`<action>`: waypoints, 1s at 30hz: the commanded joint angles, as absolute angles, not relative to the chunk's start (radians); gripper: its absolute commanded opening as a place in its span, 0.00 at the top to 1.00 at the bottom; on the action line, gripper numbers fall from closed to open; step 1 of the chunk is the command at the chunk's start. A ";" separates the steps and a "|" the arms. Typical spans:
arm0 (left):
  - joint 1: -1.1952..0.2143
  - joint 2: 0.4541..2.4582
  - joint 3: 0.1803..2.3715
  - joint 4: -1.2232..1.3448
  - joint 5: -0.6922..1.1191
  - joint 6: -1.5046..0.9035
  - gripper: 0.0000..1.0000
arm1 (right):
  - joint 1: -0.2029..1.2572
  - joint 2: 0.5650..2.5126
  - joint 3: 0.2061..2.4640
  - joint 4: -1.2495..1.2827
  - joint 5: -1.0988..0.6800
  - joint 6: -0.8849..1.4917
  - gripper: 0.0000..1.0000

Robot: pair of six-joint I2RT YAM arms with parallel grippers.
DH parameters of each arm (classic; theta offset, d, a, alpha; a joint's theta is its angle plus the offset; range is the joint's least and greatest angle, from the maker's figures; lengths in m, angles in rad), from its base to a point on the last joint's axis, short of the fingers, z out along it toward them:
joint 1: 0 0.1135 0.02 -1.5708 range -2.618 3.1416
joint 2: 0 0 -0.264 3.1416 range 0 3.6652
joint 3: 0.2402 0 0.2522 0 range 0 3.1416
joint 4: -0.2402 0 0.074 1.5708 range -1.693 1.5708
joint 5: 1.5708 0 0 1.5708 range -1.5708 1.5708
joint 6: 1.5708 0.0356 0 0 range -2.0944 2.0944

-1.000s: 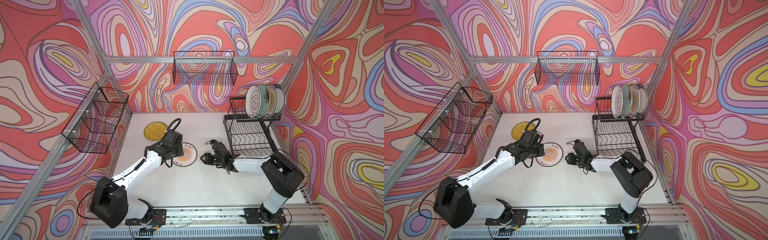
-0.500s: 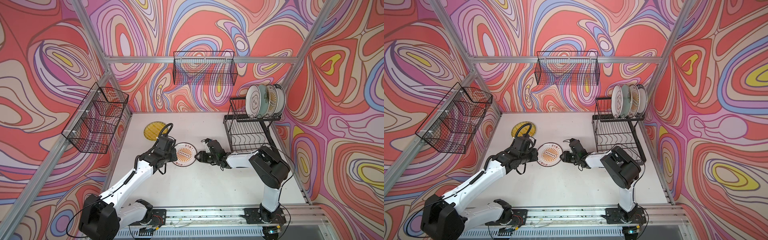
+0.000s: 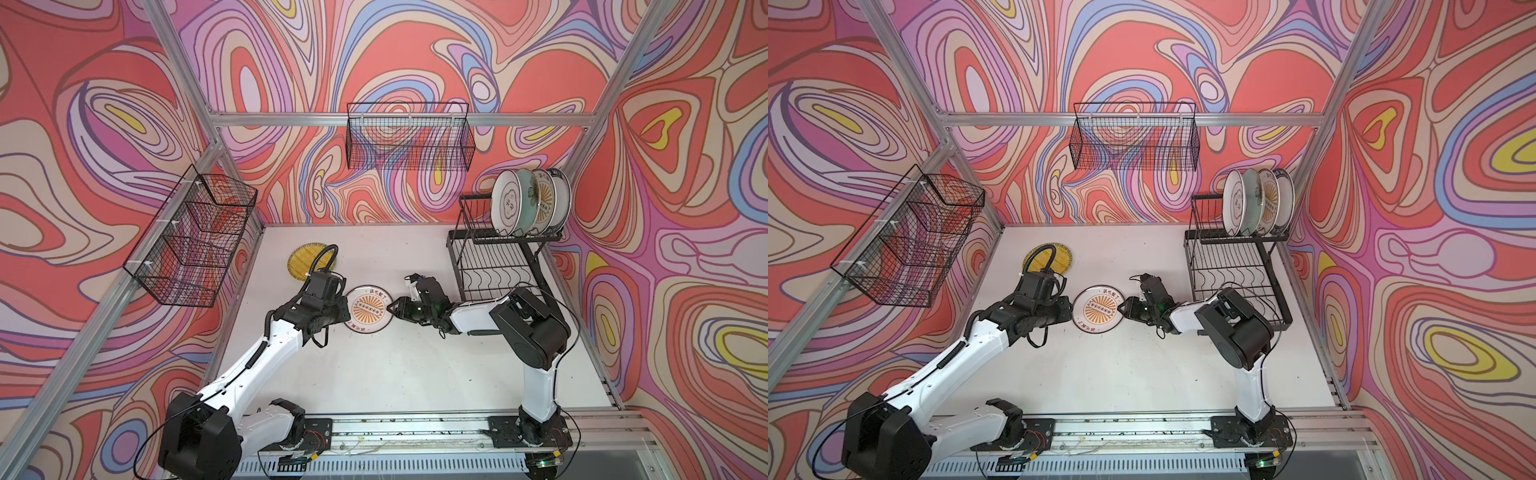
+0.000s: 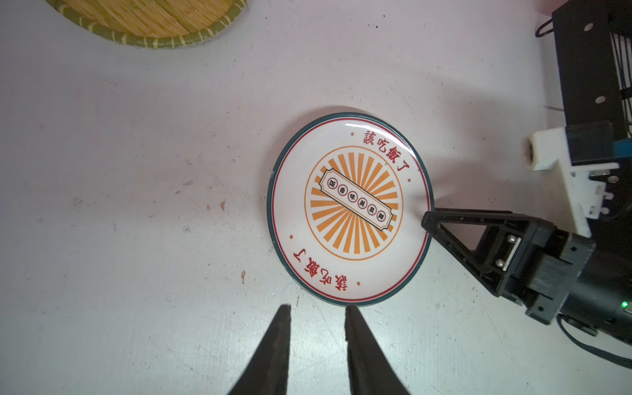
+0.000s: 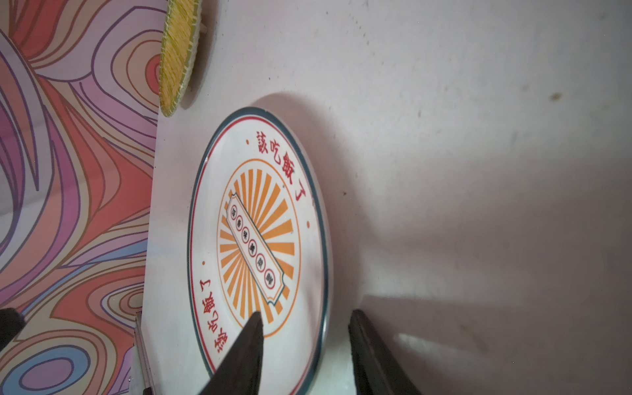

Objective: Load plates into a dish rack
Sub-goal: Pick up the plate from the center of the table.

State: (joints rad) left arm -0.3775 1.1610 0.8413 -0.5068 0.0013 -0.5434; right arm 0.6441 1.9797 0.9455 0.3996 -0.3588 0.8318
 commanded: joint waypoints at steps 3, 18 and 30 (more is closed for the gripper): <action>-0.363 1.161 0.824 -0.521 0.037 -0.561 0.68 | 0.629 2.041 0.944 0.430 -0.392 0.876 0.58; -0.361 1.169 0.819 -0.507 0.058 -0.565 0.69 | 0.611 2.143 0.925 0.566 -0.445 0.965 0.64; -0.361 1.174 0.817 -0.505 0.063 -0.557 0.70 | 0.611 2.153 0.928 0.552 -0.434 0.960 0.75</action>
